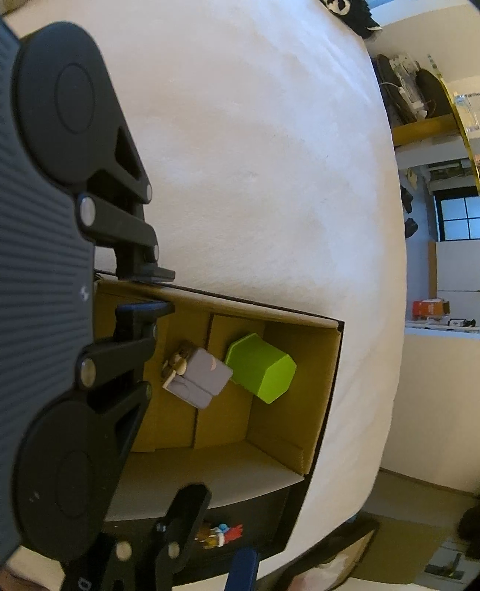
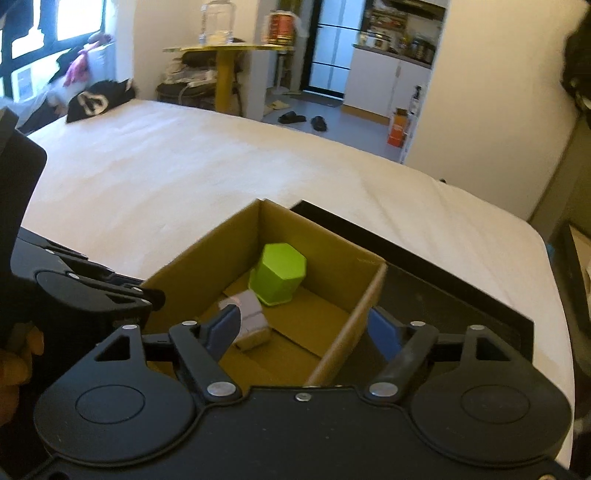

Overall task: Organize rigid objects
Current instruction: 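Move the right tool back over the tray and grasp the pink figure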

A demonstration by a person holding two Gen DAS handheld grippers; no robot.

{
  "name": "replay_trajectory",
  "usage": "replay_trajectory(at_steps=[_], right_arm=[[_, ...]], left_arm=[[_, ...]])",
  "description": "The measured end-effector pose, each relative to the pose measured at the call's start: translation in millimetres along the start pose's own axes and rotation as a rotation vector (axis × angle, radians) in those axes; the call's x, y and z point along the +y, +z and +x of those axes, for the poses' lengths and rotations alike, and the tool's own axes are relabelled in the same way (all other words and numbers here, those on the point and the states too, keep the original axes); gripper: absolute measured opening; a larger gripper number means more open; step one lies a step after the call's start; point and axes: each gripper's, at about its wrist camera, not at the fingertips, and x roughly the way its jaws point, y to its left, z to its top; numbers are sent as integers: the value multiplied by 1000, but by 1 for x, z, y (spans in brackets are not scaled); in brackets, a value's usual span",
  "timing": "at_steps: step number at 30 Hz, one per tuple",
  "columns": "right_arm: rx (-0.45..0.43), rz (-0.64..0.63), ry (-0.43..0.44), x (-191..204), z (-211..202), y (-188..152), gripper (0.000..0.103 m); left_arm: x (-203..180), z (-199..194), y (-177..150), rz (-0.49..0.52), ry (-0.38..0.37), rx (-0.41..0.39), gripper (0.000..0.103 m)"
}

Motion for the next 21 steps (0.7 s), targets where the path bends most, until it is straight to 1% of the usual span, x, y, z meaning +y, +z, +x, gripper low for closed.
replay_trajectory(at_steps=[2, 5, 7, 10, 16, 18, 19, 20, 21], right_arm=[[-6, 20, -17, -6, -4, -7, 77], [-5, 71, -40, -17, -7, -17, 85], [-7, 115, -57, -25, -7, -24, 85], [-9, 167, -94, -36, -10, -40, 85], [8, 269, -119, -59, -14, -68, 85], [21, 291, -135, -68, -14, -77, 85], [31, 302, -141, -71, -14, -81, 85], [43, 313, -143, -75, -14, -85, 85], [54, 327, -141, -79, -13, -90, 85]], left_arm=[[-3, -1, 1, 22, 5, 2, 10], [-1, 1, 2, 27, 2, 17, 10], [-1, 1, 2, 29, 1, 23, 10], [-6, 0, 3, 53, 18, 29, 10], [-19, 0, 6, 111, 59, 50, 14], [-21, 1, 6, 118, 68, 62, 18], [-22, 3, 6, 122, 69, 75, 23], [-23, 4, 6, 126, 70, 86, 30], [-25, 4, 6, 132, 77, 92, 35]])
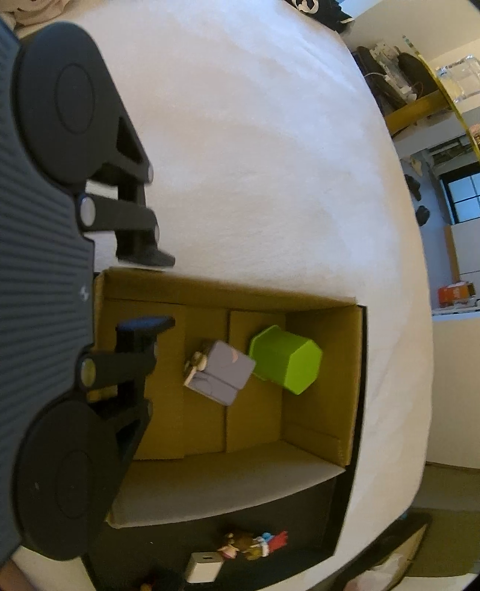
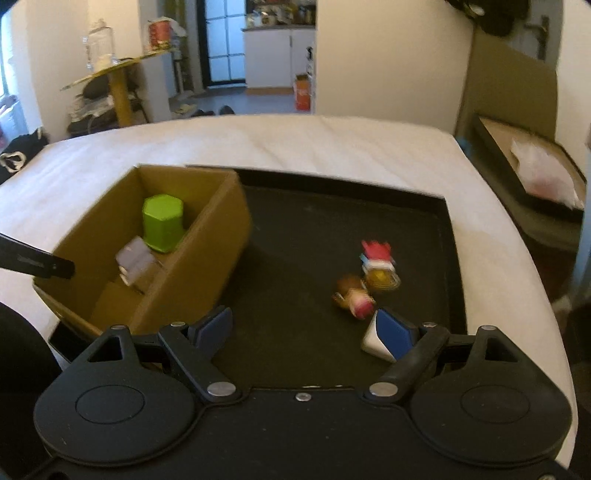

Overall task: Organize rigid objects
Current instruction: 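Move the right tool back over the tray and grasp the pink figure, then carry the pink figure with the right tool and release it in the box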

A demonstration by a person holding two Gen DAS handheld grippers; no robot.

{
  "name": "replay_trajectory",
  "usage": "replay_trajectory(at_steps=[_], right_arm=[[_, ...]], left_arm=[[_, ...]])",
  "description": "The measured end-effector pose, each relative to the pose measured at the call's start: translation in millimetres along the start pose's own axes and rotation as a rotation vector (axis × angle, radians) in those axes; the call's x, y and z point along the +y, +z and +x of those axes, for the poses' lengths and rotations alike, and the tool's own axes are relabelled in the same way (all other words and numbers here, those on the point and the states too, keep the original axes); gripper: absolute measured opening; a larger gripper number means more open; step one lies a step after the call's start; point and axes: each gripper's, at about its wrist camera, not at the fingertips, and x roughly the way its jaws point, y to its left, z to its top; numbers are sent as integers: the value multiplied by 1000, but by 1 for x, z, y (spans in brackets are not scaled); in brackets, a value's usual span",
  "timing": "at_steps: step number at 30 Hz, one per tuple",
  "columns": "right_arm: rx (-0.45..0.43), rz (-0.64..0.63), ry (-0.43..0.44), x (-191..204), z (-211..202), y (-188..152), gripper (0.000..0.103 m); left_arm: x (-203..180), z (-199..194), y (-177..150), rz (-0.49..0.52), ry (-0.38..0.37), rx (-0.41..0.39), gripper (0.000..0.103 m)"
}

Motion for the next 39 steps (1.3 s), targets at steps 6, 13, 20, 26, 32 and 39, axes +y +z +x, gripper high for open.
replay_trajectory(at_steps=[6, 13, 20, 26, 32, 39], right_arm=[[48, 46, -27, -29, 7, -16, 85], [89, 92, -68, -56, 17, -31, 85], [114, 102, -83, -69, 27, -46, 82], [152, 88, -95, -75, 42, -58, 45], [159, 114, -58, -78, 42, -62, 40], [120, 109, -37, -72, 30, -53, 40]], left_arm=[[-3, -1, -1, 0, 41, -1, 58], [-3, -7, 2, -4, 68, -8, 72], [-7, -11, 7, -3, 77, -21, 78], [-9, -11, 8, -4, 85, -20, 78], [-8, -10, 9, -11, 97, -9, 78], [-5, -11, 10, -12, 99, -11, 78]])
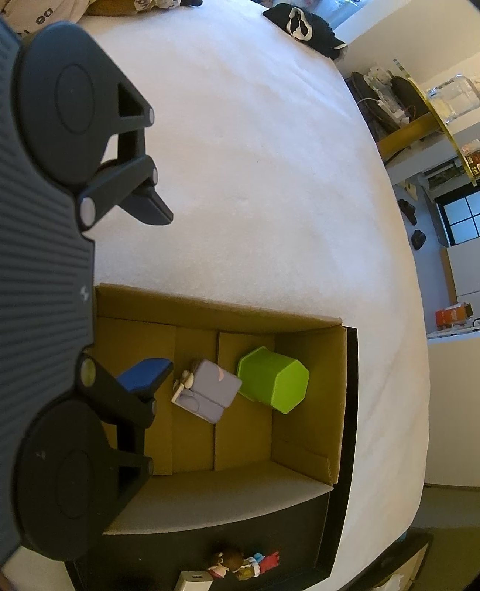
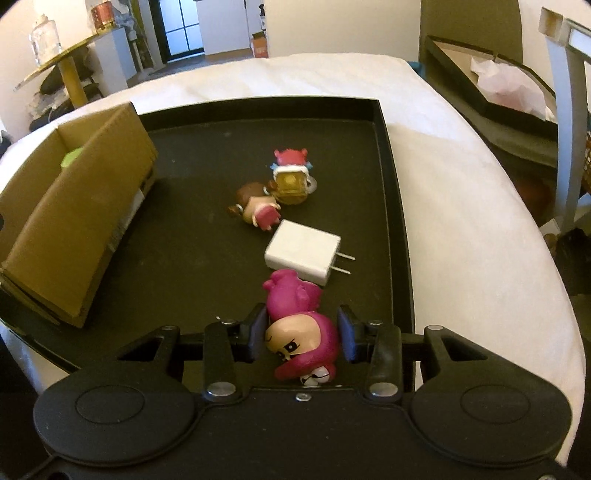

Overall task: Organize rigid objects
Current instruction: 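Carry the pink figure with the right tool and release it in the box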

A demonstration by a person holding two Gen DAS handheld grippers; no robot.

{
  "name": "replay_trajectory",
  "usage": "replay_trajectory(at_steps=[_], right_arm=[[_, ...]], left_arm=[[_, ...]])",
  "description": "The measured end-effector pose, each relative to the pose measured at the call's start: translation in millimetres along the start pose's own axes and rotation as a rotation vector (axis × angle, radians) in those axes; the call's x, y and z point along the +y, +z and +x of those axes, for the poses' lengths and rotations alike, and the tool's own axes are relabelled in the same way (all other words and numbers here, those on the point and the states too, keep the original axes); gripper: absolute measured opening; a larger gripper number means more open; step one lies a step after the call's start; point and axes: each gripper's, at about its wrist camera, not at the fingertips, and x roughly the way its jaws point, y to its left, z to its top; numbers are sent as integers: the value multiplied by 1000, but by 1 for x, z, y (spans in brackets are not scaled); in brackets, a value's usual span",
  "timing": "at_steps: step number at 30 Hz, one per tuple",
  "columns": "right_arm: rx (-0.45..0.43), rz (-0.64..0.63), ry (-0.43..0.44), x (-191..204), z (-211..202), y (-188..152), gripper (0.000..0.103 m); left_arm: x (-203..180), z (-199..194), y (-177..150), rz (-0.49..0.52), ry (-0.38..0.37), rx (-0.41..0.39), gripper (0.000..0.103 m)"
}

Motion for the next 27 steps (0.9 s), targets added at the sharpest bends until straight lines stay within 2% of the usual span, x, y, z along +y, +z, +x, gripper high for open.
replay_trajectory(at_steps=[16, 27], right_arm=[[-68, -44, -7, 19, -21, 26, 40], [-94, -108, 6, 51, -28, 42, 40]], left_arm=[[15, 2, -6, -38, -52, -16, 78], [18, 3, -11, -49, -85, -38, 78]])
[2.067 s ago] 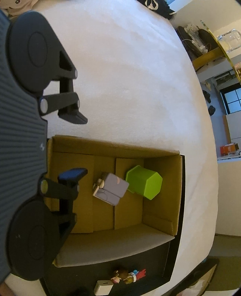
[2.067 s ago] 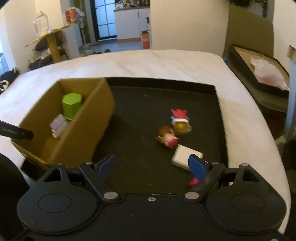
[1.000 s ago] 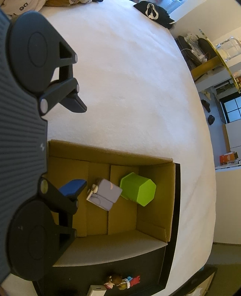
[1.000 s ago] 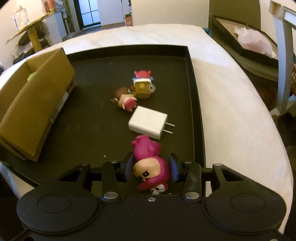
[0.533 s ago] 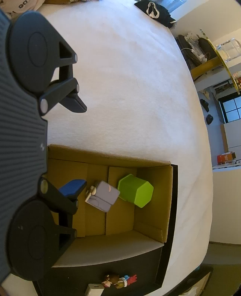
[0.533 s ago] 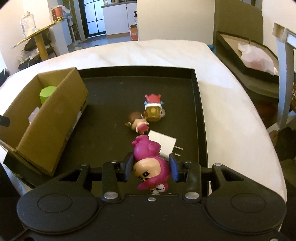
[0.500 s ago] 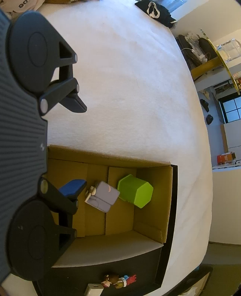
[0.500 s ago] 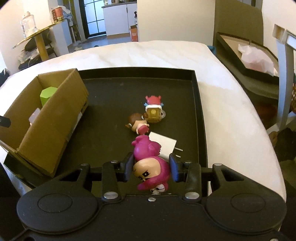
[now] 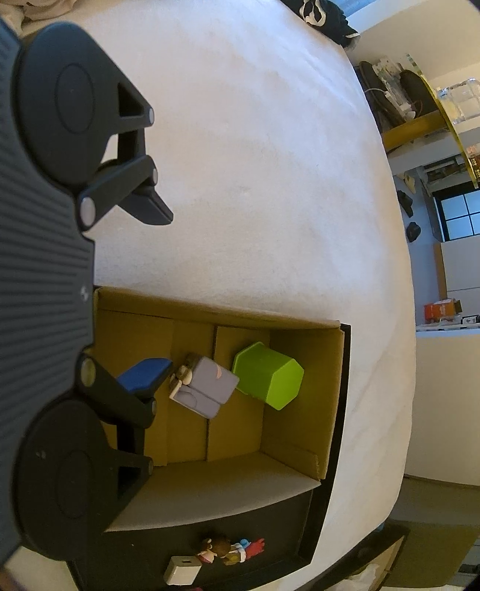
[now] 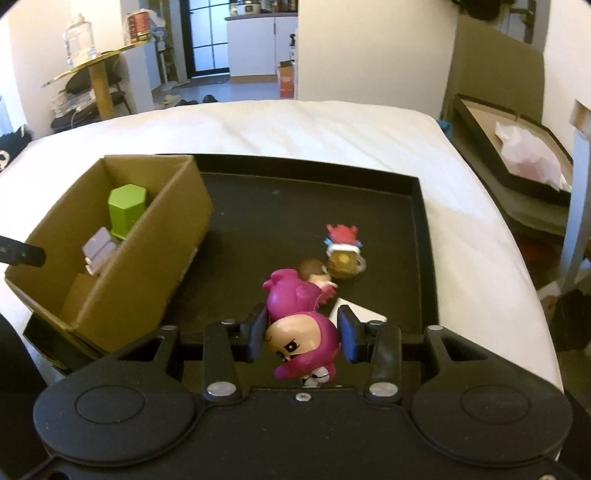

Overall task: Organize rigid objects
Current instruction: 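Carry the pink figure with the right tool and release it in the box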

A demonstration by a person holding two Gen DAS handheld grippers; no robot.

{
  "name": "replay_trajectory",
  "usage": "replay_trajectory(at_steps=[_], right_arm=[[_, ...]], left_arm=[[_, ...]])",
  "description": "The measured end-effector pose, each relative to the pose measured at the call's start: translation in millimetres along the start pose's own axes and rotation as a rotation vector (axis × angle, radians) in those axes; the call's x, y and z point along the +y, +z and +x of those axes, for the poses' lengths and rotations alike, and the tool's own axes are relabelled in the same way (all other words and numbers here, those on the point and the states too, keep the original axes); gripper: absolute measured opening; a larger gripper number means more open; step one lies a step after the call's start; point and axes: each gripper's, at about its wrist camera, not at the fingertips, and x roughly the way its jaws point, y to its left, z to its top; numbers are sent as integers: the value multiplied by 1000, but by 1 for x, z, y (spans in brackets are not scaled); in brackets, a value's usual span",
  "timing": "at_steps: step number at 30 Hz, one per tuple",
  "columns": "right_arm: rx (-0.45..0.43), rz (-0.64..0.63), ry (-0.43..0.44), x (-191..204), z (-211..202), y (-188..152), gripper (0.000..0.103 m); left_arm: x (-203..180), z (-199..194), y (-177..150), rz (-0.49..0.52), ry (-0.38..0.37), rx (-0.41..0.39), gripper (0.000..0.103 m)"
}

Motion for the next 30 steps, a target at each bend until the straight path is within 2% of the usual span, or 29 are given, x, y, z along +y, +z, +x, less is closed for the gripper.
replay_trajectory(at_steps=[13, 19, 27, 30], right_arm=[[-29, -80, 21, 47, -1, 27, 40], [-38, -101, 40, 65, -1, 37, 40], [-46, -147, 71, 93, 1, 44, 40], [-45, -158, 76, 101, 3, 47, 40]], left_arm=[[12, 6, -2, -59, -41, -14, 77], [14, 8, -3, -63, -72, -26, 73], [16, 12, -5, -76, -107, -21, 51], [19, 13, -6, -84, -115, -24, 39]])
